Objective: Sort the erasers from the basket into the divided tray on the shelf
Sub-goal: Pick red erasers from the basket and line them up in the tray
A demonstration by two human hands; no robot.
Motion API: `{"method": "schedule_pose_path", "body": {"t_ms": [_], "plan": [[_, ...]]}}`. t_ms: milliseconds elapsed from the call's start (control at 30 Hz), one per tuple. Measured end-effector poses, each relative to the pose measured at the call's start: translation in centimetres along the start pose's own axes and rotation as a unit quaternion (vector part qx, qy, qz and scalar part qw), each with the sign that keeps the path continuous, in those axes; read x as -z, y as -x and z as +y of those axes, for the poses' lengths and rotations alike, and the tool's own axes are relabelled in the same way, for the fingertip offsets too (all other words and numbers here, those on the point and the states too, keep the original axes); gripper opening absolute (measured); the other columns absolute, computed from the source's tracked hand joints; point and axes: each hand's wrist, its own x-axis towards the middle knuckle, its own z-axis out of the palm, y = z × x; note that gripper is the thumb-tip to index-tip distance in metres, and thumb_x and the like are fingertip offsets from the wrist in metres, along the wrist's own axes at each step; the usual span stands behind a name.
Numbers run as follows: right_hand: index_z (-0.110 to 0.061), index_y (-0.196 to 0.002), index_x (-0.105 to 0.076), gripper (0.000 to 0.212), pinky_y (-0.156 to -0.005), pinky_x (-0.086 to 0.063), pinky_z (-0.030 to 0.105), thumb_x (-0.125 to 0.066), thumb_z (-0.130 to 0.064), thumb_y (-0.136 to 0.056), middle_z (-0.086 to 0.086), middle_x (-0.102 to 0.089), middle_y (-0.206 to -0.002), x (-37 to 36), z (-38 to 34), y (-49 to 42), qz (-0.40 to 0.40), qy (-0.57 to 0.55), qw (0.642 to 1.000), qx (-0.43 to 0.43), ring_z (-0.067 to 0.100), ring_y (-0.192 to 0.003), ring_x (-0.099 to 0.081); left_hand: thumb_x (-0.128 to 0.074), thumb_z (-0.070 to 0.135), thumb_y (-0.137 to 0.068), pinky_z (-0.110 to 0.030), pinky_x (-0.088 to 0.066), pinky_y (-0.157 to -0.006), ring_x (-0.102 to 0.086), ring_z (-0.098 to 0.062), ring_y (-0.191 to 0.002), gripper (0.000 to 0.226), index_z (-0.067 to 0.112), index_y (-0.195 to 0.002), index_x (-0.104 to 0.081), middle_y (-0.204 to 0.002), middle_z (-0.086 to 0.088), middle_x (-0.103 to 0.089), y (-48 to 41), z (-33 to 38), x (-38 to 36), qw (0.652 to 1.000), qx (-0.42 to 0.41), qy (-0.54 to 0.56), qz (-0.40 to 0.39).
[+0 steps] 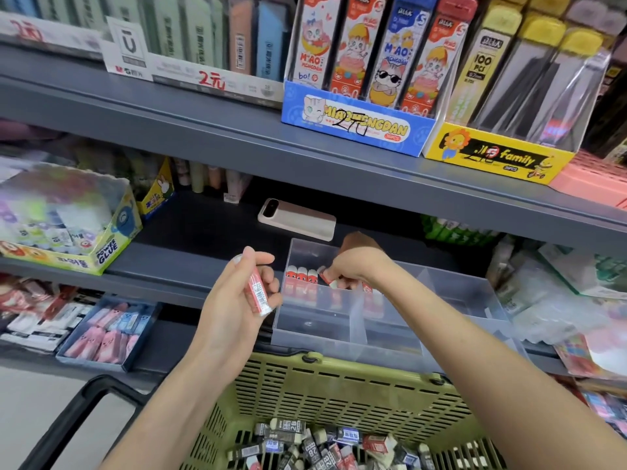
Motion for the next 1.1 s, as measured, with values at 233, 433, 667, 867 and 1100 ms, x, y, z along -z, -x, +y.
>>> {"method": "schedule_pose_path", "body": {"t_ms": [233,433,667,867,1100], "plan": [[-0.008,-0.053,-0.055,0.018,-0.045,-0.043,0.018,-0.060,-0.002,-0.070,0.002,-0.054,-0.044,-1.2,-1.2,-1.3,0.017,0.131,0.991,0.021,0.016,-0.043,-0.055,-0.051,0.044,-0.078,-0.025,-0.049,-0.068,-0.055,-0.009,-0.065,0.035,0.014,-0.093,-0.062,-0.067,0.003,-0.055,-0.1,0.5,0.2,1.000,0.002,0.006,0.000],[-0.007,-0.055,-0.052,0.015,-0.042,-0.040,0.015,-0.055,-0.001,-0.069,0.004,-0.053,-0.051,-1.0,-0.7,-1.1,0.010,0.175,0.984,0.031,0.016,-0.046,-0.053,-0.040,0.028,-0.098,-0.029,-0.044,-0.072,-0.052,-0.013,-0.069,0.032,0.006,-0.097,-0.063,-0.070,0.000,-0.055,-0.1,0.6,0.0,1.000,0.010,0.017,0.005],[-0.014,-0.062,-0.055,0.030,-0.062,-0.052,0.025,-0.073,-0.033,-0.076,-0.001,-0.061,-0.058,-1.8,-0.8,-2.0,0.047,0.063,0.996,0.029,0.015,-0.055,-0.061,-0.045,0.054,-0.075,-0.029,-0.034,-0.091,-0.048,0.003,-0.111,0.043,0.030,-0.097,-0.073,-0.122,0.009,-0.057,0.4,0.3,0.1,0.993,0.018,-0.119,-0.012],[-0.011,-0.072,-0.051,0.018,-0.061,-0.045,0.024,-0.068,-0.011,-0.072,0.002,-0.054,-0.073,-2.5,-0.9,-1.8,0.076,0.098,0.992,0.024,0.022,-0.069,-0.056,-0.048,0.050,-0.075,-0.030,-0.040,-0.088,-0.054,-0.010,-0.098,0.041,0.025,-0.095,-0.074,-0.087,0.009,-0.057,0.2,0.4,0.2,0.994,0.027,-0.105,-0.001],[-0.011,-0.056,-0.053,0.017,-0.051,-0.046,0.018,-0.065,-0.008,-0.067,0.000,-0.054,-0.055,-1.6,-0.4,-1.9,0.036,0.064,0.997,-0.003,0.016,-0.050,-0.053,-0.049,0.048,-0.075,-0.033,-0.037,-0.083,-0.047,-0.011,-0.078,0.041,0.021,-0.096,-0.071,-0.076,0.006,-0.053,0.1,0.8,0.4,0.996,0.017,-0.091,0.009]]}}
